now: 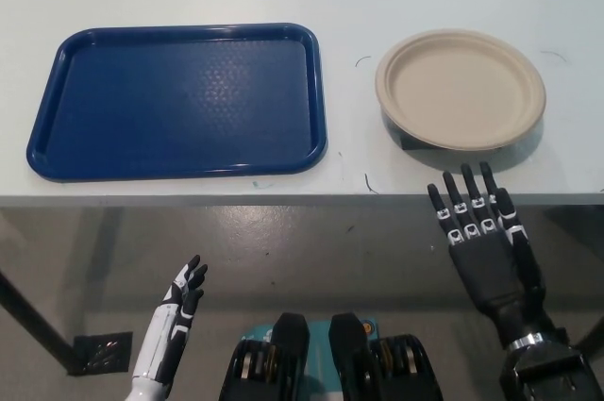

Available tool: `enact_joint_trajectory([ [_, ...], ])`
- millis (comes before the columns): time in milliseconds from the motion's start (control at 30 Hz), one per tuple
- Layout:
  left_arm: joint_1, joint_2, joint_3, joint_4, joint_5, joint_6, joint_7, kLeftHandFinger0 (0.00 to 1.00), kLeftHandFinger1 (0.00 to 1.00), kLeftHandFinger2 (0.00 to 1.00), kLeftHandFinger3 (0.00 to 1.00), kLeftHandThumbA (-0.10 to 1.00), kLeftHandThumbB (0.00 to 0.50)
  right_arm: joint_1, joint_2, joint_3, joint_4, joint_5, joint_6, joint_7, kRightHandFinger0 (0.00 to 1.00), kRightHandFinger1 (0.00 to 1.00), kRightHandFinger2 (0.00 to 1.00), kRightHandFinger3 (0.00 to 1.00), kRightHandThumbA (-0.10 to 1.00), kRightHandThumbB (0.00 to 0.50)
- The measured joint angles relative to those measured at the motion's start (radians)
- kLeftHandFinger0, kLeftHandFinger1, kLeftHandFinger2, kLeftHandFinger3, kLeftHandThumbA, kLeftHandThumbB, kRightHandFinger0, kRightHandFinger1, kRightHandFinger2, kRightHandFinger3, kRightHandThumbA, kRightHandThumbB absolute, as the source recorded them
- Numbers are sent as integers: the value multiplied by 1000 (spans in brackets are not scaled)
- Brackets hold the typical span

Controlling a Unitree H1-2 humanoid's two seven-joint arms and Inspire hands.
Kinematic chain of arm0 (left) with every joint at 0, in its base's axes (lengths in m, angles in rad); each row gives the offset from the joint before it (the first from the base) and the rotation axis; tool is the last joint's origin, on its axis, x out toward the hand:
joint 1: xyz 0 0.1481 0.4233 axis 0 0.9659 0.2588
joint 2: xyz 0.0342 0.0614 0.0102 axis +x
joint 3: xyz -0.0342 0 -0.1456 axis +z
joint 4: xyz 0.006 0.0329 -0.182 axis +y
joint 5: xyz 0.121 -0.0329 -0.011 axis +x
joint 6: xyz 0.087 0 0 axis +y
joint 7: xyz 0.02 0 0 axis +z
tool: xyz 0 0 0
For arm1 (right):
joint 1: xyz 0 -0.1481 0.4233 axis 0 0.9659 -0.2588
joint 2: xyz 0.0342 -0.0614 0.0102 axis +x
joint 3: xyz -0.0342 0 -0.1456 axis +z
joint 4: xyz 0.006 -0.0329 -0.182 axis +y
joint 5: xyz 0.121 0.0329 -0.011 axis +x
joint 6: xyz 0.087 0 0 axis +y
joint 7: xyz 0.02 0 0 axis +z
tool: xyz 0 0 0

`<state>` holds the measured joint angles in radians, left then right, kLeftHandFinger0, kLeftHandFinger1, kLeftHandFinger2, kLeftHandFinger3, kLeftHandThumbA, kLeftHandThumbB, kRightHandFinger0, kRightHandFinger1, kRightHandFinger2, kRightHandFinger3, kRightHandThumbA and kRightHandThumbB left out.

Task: Use the right hand to pick up a plate from a leveled surface and place it into a tray on the left side

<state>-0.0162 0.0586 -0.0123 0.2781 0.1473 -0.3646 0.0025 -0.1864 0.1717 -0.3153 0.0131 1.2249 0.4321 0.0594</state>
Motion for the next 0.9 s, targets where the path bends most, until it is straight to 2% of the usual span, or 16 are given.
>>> enact_joint_trajectory([
  [67, 0, 0, 0, 0, 1, 0, 0, 1000, 1000, 1000, 1000, 1000, 109, 0, 0, 0, 16, 0, 0, 0, 1000, 1000, 1000, 1000, 1000, 442],
  [300, 8, 0, -1, -1, 3, 0, 0, 1000, 1000, 1000, 1000, 1000, 132, -2, 0, -3, 60, -3, -3, 0, 1000, 1000, 1000, 1000, 1000, 432],
  [433, 15, 0, -2, -5, 4, 0, 0, 1000, 1000, 1000, 1000, 1000, 110, -7, 0, -6, 92, -9, -6, -1, 1000, 1000, 1000, 1000, 1000, 435],
  [900, 33, 0, -2, -6, 12, 0, 1, 1000, 1000, 1000, 1000, 1000, 109, -58, -1, -36, 185, -37, -16, -2, 1000, 1000, 1000, 1000, 1000, 434],
])
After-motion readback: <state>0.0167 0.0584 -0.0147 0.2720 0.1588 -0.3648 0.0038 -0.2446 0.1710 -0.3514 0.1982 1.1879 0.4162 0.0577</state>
